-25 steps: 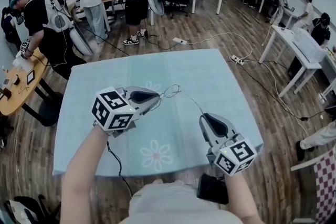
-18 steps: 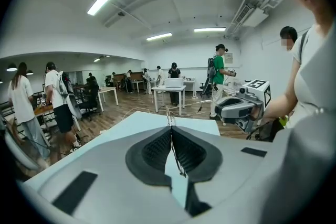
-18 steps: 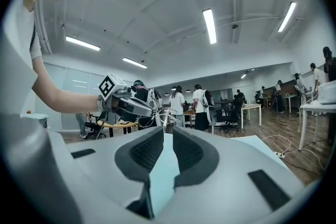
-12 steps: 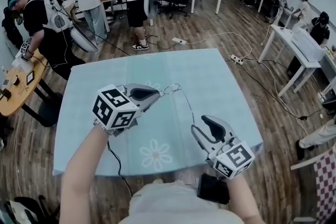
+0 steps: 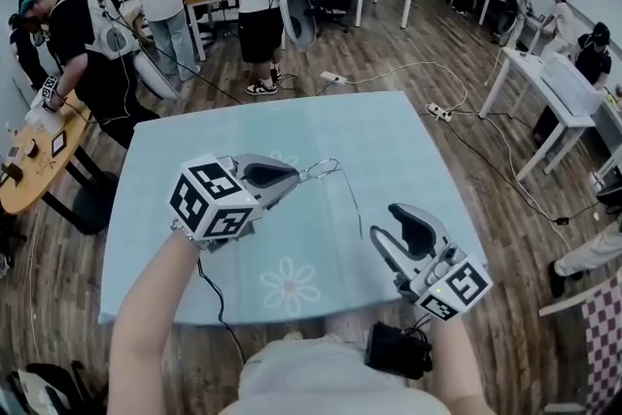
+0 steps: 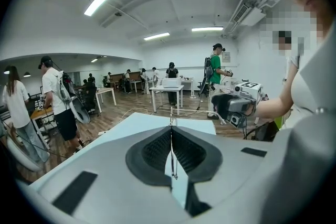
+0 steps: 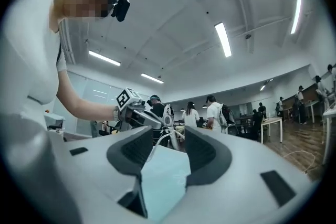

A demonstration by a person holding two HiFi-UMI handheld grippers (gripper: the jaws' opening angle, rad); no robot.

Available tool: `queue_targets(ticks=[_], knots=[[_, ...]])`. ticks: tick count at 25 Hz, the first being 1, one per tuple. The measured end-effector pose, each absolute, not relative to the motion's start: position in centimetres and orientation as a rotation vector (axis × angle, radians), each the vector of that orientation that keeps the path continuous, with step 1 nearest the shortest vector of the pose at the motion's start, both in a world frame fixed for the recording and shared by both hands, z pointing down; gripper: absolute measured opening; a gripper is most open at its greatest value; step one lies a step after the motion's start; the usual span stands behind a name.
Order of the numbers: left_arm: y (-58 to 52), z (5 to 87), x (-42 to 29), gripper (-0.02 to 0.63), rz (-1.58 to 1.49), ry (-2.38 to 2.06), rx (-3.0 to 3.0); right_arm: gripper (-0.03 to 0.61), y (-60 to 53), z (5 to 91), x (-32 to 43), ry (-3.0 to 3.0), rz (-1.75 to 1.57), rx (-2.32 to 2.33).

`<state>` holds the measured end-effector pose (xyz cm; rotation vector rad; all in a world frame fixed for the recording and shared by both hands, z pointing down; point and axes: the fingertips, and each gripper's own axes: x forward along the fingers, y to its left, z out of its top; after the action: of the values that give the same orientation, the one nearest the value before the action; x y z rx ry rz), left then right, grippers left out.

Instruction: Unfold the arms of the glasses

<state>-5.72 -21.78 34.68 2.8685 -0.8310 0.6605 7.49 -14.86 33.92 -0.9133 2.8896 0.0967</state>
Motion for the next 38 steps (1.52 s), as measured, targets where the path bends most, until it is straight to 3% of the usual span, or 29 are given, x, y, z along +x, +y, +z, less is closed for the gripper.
queue_targets(ticks=[5, 20, 27, 38], knots=[[-20.7, 34.4, -4.7, 0.009, 0.674, -0.782, 2.892, 0.152, -18.5, 34.4, 8.7, 2.859, 0.073, -1.0], [-19.5, 33.9, -4.1, 0.009, 0.685, -0.697, 2.878, 0.16, -21.7, 37.6, 2.3, 3.007, 0.213, -0.951], [-20.0, 33.9, -4.2, 0.009, 0.66, -0.685, 2.834, 0.037, -22.1, 37.1, 1.8, 2.931, 0.28, -0.993], [-20.7, 34.3, -4.6, 0.009, 0.638, -0.71, 2.791, 0.037, -21.6, 37.2, 2.2, 2.921, 0.27, -0.971]])
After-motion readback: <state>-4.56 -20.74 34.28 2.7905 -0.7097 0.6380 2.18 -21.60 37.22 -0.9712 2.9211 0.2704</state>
